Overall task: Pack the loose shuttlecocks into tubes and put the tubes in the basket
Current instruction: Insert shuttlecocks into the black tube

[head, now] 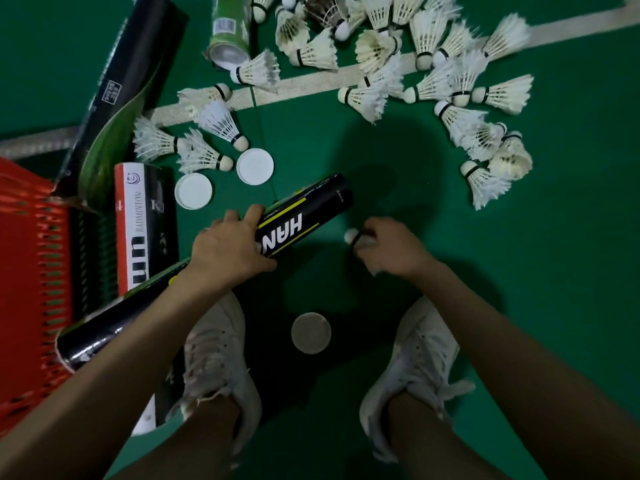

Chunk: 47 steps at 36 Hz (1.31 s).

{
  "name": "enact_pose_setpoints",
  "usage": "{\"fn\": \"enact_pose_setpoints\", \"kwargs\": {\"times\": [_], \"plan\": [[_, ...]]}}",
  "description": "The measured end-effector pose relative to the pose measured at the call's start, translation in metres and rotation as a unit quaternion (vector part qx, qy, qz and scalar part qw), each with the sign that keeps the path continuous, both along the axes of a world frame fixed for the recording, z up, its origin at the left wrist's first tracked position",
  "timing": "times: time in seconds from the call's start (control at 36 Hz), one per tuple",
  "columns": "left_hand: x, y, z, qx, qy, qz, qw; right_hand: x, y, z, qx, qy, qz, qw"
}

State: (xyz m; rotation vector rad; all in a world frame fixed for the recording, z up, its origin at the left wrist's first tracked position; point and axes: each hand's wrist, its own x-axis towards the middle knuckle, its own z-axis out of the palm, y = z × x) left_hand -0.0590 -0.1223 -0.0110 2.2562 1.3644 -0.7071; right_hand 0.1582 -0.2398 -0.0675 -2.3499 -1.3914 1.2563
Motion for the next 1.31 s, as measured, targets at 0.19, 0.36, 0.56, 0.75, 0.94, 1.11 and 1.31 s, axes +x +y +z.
{"fn": "enact_pose_setpoints", "kwargs": {"times": [0.19, 0.36, 0.56, 0.75, 0.94, 1.11, 1.31], "plan": [[-0.008, 0.015, 0.013, 0.0, -0.052, 0.024, 0.998, 0.035, 0.049, 0.029, 0.137, 0.178, -0.231, 0.947], [-0.012, 0.032, 0.017, 0.01, -0.09, -0.009, 0.996, 0.035, 0.085, 0.045, 0.109, 0.191, -0.192, 0.956], [0.002, 0.048, 0.016, 0.018, -0.109, -0.035, 0.993, 0.018, 0.127, 0.04, 0.151, 0.309, -0.314, 0.885], [0.022, 0.075, 0.006, 0.026, -0.107, 0.031, 0.993, 0.036, 0.17, 0.025, 0.202, 0.218, -0.408, 0.863], [0.033, 0.083, -0.004, 0.029, -0.083, 0.047, 0.995, 0.056, 0.186, -0.006, 0.131, 0.061, -0.372, 0.917], [0.028, 0.083, -0.01, 0.029, -0.08, 0.041, 0.996, 0.05, 0.17, 0.002, 0.217, 0.079, -0.378, 0.897], [0.02, 0.077, -0.012, 0.025, -0.105, 0.017, 0.994, 0.045, 0.143, 0.031, 0.308, 0.076, -0.279, 0.906]]}}
